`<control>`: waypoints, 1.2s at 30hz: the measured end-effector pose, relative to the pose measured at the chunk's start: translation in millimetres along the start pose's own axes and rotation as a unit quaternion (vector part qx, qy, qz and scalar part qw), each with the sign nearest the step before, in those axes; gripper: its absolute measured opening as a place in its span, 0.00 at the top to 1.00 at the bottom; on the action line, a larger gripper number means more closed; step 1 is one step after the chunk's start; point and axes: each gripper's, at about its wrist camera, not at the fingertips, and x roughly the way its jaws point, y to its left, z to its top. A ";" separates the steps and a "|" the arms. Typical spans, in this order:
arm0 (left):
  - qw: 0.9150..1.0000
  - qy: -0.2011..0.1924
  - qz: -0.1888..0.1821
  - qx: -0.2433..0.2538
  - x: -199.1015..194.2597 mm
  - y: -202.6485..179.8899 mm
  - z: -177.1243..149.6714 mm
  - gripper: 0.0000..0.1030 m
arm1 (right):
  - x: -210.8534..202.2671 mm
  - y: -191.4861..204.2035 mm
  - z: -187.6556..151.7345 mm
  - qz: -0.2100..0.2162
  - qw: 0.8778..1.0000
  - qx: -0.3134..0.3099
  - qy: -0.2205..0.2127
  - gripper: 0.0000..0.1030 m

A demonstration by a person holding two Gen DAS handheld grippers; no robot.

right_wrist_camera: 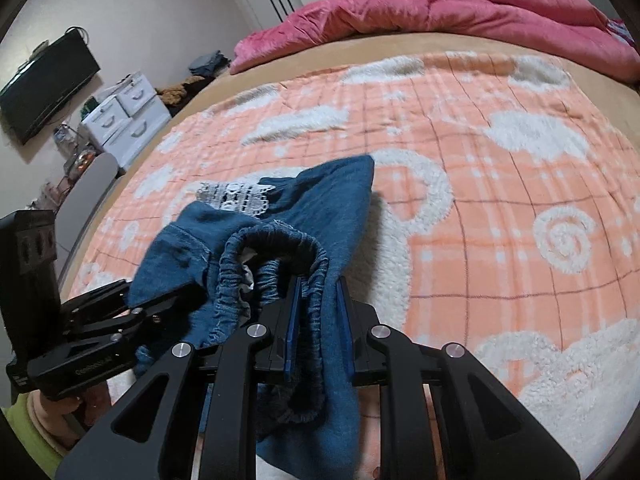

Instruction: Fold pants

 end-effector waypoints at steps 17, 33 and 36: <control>0.999 0.015 0.034 -0.008 9.7 13.9 -7.8 0.50 | 19.8 -2.6 -17.7 -0.080 0.996 -0.043 0.022 0.70; 0.998 0.019 0.060 -0.006 -5.9 18.8 -20.2 0.28 | -2.6 -9.3 -26.7 -0.086 0.996 -0.029 0.009 0.36; 0.998 0.015 0.060 -0.007 -12.0 17.6 -21.9 0.22 | -9.2 -7.4 -28.9 -0.099 0.994 -0.040 -0.002 0.27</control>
